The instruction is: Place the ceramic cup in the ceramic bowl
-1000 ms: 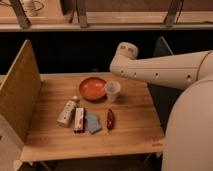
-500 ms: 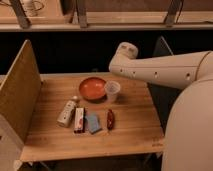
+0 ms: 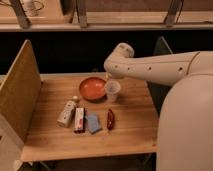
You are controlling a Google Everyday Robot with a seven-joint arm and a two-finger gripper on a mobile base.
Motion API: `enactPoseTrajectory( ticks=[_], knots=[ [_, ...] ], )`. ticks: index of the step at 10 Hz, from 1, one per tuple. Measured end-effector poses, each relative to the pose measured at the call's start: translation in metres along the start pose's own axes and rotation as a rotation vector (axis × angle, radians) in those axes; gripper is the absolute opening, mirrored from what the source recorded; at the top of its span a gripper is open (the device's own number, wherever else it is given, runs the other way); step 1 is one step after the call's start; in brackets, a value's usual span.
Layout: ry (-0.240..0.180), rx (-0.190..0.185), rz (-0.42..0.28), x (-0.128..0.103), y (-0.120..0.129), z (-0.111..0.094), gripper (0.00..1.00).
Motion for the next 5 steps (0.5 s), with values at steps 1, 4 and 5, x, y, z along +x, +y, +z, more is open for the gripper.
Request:
enactPoseTrajectory(
  ticks=[1,4,5],
  knots=[
    [-0.001,0.000,0.001,-0.0003,-0.0004,-0.0003,0.52],
    [-0.002,-0.003,-0.002,-0.0013,0.0021,-0.0006,0.52],
    [0.011,-0.005,0.009,0.0009,0.0004,0.0041,0.52]
  ],
)
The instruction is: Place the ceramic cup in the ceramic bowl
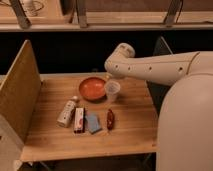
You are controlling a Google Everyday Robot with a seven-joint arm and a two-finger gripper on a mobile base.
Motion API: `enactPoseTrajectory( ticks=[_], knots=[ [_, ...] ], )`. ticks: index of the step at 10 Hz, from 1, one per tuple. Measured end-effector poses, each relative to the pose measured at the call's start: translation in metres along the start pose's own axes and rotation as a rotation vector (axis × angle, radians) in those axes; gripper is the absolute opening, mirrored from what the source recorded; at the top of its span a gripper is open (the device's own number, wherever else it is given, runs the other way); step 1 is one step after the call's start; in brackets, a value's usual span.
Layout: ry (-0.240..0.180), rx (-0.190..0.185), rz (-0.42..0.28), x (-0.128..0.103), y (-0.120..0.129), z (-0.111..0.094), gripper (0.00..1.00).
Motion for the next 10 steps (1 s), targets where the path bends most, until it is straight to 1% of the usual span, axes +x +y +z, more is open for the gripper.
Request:
enactPoseTrajectory(
  ticks=[1,3,4,5,7,9,10],
  knots=[
    [0.029,0.013,0.026,0.008,-0.011,0.011,0.52],
    [0.071,0.039,0.070,0.018,-0.032,0.028,0.52],
    [0.096,0.051,0.095,0.023,-0.042,0.041,0.52],
    [0.108,0.052,0.104,0.024,-0.043,0.048,0.52],
    [0.144,0.029,0.114,0.028,-0.034,0.069,0.52],
    [0.180,0.006,0.123,0.035,-0.026,0.085,0.52],
    [0.208,0.001,0.134,0.042,-0.024,0.096,0.51]
  ],
)
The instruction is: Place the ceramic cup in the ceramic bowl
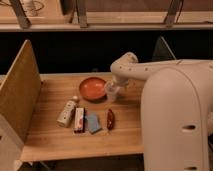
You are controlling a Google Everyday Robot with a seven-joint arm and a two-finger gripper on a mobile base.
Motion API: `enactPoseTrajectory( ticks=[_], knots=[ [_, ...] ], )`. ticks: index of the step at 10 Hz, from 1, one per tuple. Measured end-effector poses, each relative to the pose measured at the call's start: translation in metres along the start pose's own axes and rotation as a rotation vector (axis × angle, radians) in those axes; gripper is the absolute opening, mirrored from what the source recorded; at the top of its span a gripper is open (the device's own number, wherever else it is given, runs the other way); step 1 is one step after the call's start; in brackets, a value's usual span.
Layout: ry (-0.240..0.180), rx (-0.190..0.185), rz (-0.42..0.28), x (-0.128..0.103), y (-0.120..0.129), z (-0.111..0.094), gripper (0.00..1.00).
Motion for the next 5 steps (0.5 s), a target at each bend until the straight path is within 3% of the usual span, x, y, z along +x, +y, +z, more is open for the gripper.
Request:
enactPoseTrajectory(
  ticks=[2,5],
  knots=[
    [0.034,0.014,0.023,0.006,-0.010,0.015,0.37],
    [0.033,0.032,0.019,0.002,-0.014,0.020,0.08]
  ],
)
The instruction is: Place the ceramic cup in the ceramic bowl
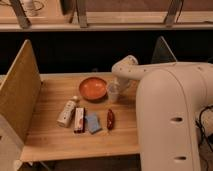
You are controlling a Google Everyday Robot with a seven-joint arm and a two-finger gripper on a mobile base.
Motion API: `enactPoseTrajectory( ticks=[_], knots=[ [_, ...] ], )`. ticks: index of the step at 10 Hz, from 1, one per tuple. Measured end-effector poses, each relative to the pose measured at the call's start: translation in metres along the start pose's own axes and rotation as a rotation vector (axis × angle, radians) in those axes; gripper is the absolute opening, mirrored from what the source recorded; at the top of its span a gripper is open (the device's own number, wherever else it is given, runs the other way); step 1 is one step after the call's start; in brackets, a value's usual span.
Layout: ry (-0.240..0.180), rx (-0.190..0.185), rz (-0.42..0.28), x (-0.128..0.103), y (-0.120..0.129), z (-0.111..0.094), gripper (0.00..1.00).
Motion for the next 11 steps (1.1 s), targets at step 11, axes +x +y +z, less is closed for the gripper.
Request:
enactPoseTrajectory(
  ticks=[11],
  knots=[
    [-0.391,-0.184,-0.155,-0.061,0.062,-0.161,0.00]
  ],
)
